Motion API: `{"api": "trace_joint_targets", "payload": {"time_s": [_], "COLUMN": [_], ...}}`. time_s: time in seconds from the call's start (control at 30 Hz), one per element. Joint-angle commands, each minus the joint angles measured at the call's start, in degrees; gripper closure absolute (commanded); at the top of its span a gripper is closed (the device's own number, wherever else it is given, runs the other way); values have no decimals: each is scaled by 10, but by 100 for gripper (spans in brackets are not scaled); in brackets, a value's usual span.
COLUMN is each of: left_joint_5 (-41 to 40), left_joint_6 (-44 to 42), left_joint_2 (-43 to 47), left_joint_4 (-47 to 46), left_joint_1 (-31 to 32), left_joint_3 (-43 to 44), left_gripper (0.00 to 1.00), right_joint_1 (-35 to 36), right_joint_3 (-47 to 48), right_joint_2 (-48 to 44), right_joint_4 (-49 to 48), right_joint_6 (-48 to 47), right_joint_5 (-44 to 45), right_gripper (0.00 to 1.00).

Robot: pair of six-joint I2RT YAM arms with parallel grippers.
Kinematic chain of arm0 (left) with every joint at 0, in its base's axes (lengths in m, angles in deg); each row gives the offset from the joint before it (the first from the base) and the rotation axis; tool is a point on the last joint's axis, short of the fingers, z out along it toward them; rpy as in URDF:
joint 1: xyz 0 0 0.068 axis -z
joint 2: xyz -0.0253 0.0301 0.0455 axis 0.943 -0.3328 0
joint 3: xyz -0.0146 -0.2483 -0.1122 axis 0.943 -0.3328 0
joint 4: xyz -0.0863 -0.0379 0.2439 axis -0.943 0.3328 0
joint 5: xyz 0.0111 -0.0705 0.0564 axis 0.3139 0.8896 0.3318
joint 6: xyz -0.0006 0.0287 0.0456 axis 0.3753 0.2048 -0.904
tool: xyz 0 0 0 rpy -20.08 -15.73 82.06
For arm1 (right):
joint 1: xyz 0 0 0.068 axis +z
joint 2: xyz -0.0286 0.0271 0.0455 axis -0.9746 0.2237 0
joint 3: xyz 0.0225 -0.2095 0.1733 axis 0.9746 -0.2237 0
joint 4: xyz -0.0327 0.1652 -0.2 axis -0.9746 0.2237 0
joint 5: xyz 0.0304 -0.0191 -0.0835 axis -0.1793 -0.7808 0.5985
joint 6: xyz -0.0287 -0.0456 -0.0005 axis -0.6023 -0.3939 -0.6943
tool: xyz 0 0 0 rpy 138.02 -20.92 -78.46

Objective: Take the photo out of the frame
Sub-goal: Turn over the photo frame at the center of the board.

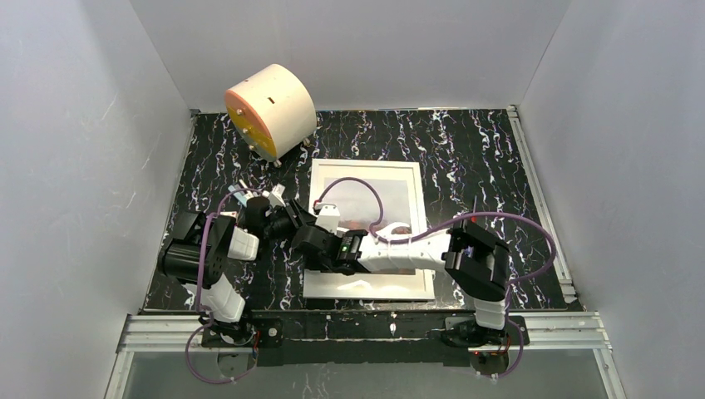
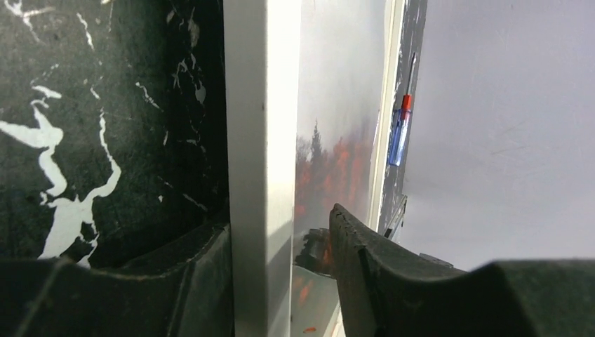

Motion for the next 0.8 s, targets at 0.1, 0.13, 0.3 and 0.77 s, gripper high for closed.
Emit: {"api": "trace_joint_targets", "payload": {"time_s": [0.1, 0.13, 0.3, 0.77], "left_joint_5": [24, 23, 21, 28], "left_joint_6": [5, 6, 7, 14], "left_joint_2": [28, 29, 20, 21], "left_joint_4": [-34, -34, -34, -34], "left_joint_1": [1, 1, 1, 1], "left_joint_3": [-8, -8, -8, -3], "left_gripper": [65, 68, 80, 88], "right_joint_1": [-4, -5, -6, -6], "right_joint_3": [-18, -22, -28, -181], "right_joint_2": [-44, -46, -61, -214], "right_joint_4": [-92, -94, -67, -60], "right_joint_6": [2, 4, 8, -5], "right_joint_5": [-34, -35, -28, -27], "right_gripper": [99, 99, 97, 75]}}
